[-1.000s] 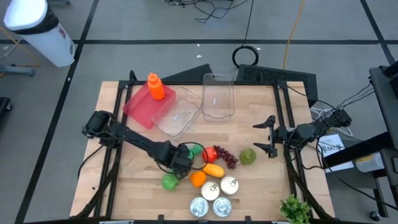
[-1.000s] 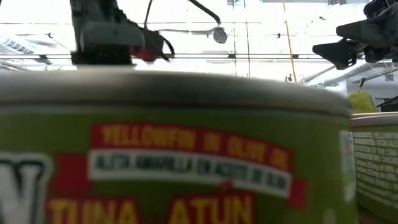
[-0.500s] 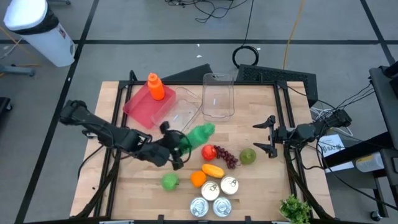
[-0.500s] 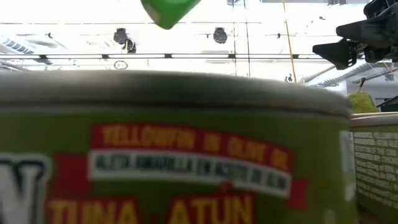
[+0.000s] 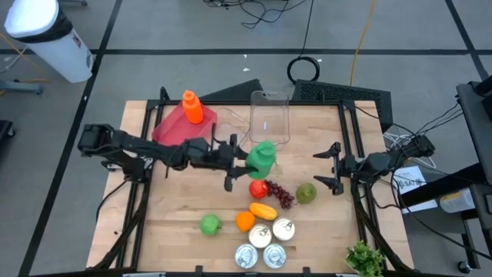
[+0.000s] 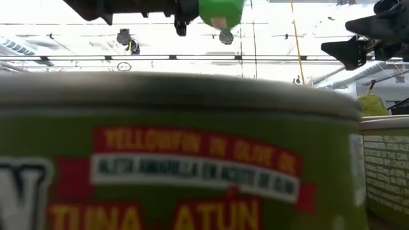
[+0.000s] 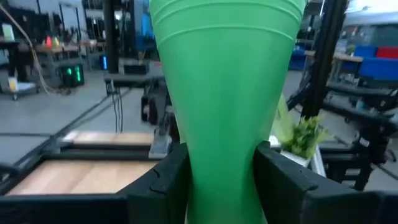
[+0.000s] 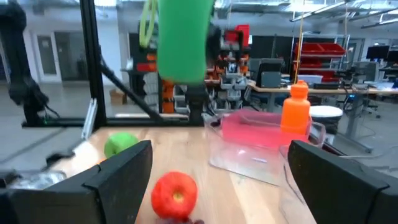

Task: Pick & Place Food Item
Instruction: Put the green water bottle into the pink bin, then put the green pear into the left transparent bin

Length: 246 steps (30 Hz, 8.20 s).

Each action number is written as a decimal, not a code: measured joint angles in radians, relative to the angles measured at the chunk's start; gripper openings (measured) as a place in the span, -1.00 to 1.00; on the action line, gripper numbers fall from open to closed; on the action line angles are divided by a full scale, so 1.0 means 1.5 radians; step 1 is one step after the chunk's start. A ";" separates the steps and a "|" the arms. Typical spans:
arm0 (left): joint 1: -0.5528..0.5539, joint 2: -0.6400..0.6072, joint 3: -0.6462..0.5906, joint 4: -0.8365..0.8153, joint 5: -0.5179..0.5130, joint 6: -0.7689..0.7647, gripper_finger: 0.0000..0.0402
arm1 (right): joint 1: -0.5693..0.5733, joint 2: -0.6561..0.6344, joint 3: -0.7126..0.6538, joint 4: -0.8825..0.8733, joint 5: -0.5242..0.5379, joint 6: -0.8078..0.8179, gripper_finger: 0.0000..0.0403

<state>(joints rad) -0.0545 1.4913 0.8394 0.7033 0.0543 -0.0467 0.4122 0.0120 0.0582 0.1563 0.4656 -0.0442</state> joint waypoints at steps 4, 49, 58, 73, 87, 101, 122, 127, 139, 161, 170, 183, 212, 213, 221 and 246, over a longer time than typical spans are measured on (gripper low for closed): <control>0.022 0.013 0.000 -0.004 0.009 0.000 -0.19 | 0.000 0.000 0.000 0.052 0.003 0.068 0.77; 0.065 0.062 0.002 -0.009 0.050 0.007 -0.18 | -0.240 0.952 0.414 0.566 -0.208 0.073 0.59; 0.066 -0.031 0.002 -0.196 0.016 0.006 -0.15 | -0.234 0.890 0.414 0.434 -0.208 0.076 -0.30; 0.041 -0.042 0.195 -0.406 0.049 -0.009 0.13 | -0.225 0.922 0.415 0.332 -0.226 0.090 -0.42; 0.029 0.073 0.332 -0.530 -0.025 0.068 0.81 | -0.212 0.951 0.414 0.382 -0.226 0.074 -0.49; 0.035 0.083 0.330 -0.479 0.001 0.065 0.24 | -0.208 0.951 0.414 0.378 -0.226 0.072 -0.49; 0.043 -0.056 0.329 -0.632 -0.130 0.081 0.10 | -0.210 0.751 0.417 0.202 -0.210 0.022 0.18; 0.051 -0.103 0.330 -0.724 -0.330 0.064 0.10 | -0.204 0.663 0.414 0.078 -0.249 0.046 0.42; 0.071 -0.196 0.318 -1.015 -0.517 -0.138 0.10 | -0.177 0.567 0.381 0.001 -0.244 0.066 0.56; 0.218 -0.351 0.088 -1.201 -0.503 -0.513 0.10 | -0.177 0.560 0.343 0.052 -0.244 0.054 0.54; 0.252 -0.361 -0.024 -1.117 -0.470 -0.539 0.10 | -0.178 0.561 0.343 0.052 -0.243 0.054 0.53; 0.254 -0.361 -0.033 -1.108 -0.455 -0.531 0.57 | -0.178 0.561 0.343 0.052 -0.242 0.054 0.53; 0.099 -0.444 0.079 -0.776 -0.408 -0.228 0.97 | -0.142 0.502 0.327 -0.352 -0.371 0.208 0.53; 0.094 -0.437 0.079 -0.765 -0.408 -0.219 0.97 | -0.139 0.497 0.327 -0.367 -0.378 0.228 0.53; 0.093 -0.384 0.079 -0.746 -0.409 -0.211 0.97 | -0.090 0.490 0.284 -0.352 -0.377 0.261 0.53; 0.091 -0.373 0.078 -0.711 -0.403 -0.219 0.97 | -0.042 0.509 -0.023 0.107 -0.241 0.242 0.17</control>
<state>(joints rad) 0.0826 0.9314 0.9569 -0.3626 -0.5495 -0.3756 0.3492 0.7751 0.0238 0.3173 0.1043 0.3182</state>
